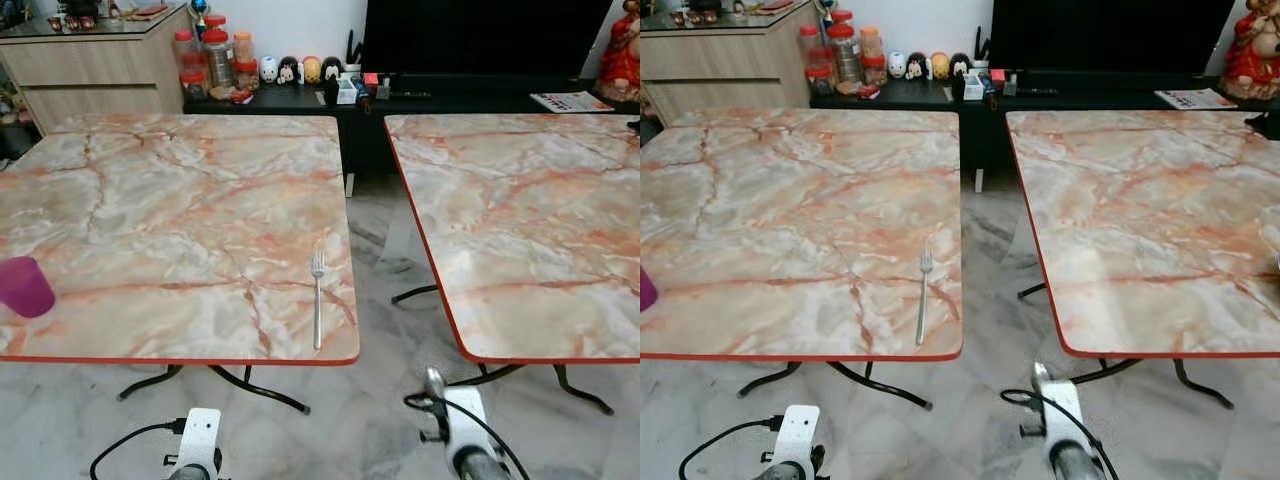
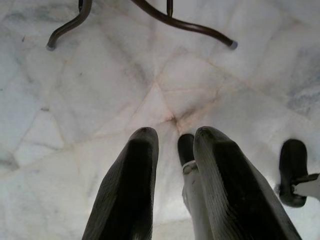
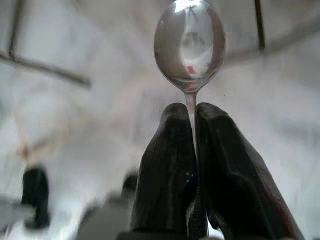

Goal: Setting the table

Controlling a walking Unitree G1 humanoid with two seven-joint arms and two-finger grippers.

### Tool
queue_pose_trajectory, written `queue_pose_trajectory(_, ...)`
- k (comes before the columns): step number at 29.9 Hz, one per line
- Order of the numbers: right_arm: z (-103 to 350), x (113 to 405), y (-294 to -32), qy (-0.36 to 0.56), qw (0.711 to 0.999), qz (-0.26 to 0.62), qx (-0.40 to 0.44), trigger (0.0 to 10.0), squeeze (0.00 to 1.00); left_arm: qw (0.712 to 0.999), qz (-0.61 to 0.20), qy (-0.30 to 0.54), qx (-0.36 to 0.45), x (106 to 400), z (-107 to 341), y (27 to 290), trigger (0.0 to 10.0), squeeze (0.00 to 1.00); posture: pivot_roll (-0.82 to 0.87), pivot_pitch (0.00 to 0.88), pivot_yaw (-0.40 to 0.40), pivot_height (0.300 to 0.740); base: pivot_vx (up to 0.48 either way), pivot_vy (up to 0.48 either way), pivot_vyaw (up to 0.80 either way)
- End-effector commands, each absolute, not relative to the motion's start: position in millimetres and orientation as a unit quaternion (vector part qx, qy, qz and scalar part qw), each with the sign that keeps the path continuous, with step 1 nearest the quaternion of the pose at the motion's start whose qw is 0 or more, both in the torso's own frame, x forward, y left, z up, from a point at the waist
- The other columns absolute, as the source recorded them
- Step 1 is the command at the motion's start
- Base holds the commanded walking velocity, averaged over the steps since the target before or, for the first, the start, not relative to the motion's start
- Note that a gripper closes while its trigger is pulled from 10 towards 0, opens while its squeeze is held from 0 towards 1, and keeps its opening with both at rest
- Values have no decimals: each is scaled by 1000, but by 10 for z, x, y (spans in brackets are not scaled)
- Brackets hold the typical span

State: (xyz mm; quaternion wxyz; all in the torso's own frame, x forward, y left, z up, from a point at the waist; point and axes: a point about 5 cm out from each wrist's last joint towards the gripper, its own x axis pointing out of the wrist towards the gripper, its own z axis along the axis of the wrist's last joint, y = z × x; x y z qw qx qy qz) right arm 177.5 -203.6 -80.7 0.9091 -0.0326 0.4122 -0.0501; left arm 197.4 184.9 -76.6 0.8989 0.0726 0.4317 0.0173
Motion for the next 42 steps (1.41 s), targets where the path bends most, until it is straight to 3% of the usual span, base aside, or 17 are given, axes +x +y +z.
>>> queue_pose_trajectory(1,-867,1643,-2111,442,894,-76,-22,10000,0,893,5,444,80,1943,-789,1828,10000,0,-46,0,-9,725,0,0,0)
queue_pose_trajectory(31,-855,1668,-2072,428,901,-70,9,10000,0,880,3,465,100,1822,-847,1877,10000,0,-71,0,-3,725,0,0,0)
queue_pose_trajectory(42,-858,1655,-2088,424,900,-99,33,10000,0,876,13,471,104,1797,-854,1922,10000,0,-64,0,-9,725,0,-295,0)
